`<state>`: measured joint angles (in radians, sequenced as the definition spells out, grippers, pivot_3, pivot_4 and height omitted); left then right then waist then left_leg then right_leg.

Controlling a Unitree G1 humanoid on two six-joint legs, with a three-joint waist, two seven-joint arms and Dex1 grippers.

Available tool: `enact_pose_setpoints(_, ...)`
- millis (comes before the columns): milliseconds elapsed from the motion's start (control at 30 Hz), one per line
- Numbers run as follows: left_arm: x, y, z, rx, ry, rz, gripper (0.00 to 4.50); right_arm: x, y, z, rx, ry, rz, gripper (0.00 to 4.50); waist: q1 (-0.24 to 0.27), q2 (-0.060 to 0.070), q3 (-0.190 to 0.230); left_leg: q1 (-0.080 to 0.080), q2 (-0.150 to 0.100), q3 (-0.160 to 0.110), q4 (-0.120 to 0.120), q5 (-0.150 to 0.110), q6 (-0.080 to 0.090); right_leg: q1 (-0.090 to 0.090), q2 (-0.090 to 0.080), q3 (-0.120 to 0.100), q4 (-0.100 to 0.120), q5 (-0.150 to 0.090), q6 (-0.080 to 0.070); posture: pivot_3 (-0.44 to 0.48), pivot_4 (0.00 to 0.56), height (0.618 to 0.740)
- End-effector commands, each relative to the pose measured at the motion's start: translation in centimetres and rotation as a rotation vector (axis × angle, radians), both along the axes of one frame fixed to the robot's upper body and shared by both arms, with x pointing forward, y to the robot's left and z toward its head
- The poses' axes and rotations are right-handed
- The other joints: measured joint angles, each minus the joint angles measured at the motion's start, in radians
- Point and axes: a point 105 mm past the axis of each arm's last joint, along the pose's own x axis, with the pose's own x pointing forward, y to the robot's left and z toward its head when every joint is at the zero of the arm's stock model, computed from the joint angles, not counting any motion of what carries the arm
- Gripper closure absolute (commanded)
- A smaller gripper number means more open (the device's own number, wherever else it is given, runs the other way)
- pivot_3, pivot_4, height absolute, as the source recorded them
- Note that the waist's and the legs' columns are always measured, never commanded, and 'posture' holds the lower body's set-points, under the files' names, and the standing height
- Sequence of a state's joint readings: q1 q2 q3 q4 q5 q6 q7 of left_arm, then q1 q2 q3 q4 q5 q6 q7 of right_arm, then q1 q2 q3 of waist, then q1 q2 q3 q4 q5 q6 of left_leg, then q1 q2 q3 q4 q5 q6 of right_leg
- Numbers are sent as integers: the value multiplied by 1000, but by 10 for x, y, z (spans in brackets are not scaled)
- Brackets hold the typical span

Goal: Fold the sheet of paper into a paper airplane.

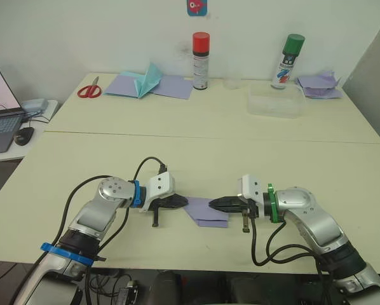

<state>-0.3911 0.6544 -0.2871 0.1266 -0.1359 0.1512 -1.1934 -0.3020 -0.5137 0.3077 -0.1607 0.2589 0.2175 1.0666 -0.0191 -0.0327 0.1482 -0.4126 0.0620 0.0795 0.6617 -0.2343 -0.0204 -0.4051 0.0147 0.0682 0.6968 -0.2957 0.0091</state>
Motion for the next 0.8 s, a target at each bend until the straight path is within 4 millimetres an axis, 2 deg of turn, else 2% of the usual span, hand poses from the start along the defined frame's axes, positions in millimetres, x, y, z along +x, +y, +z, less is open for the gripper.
enact_pose_setpoints(33, -7, 7, -22, 68, 65, 24, 4500, -2, 0, 16, 40, -47, 31, 3936, 0, 0, 0, 0, 0, 0, 0, 0, 0, 0, 0, 0, 0, 0, 0, 0, 150, 740)
enact_pose_setpoints(100, -6, 7, -22, 68, 63, 23, 4500, -4, -1, 17, 32, -58, 48, 3366, 0, 0, 0, 0, 0, 0, 0, 0, 0, 0, 0, 0, 0, 0, 0, 0, 150, 740)
enact_pose_setpoints(300, -5, 7, -21, 67, 59, 18, 4500, -5, -10, 12, -18, -107, 72, 1170, 0, 0, 0, 0, 0, 0, 0, 0, 0, 0, 0, 0, 0, 0, 0, 0, 150, 740)
enact_pose_setpoints(567, -4, 6, -20, 65, 55, 15, 4500, -8, -9, 6, -47, -139, 102, 1170, 1, 0, 0, 0, 0, 0, 0, 0, 0, 0, 0, 0, 0, 0, 0, 0, 150, 740)
enact_pose_setpoints(800, -4, 7, -20, 66, 53, 16, 4500, -4, -12, 5, -61, -146, 89, 1170, 1, 0, 0, 0, 0, 0, 0, 0, 0, 0, 0, 0, 0, 0, 0, 0, 150, 740)
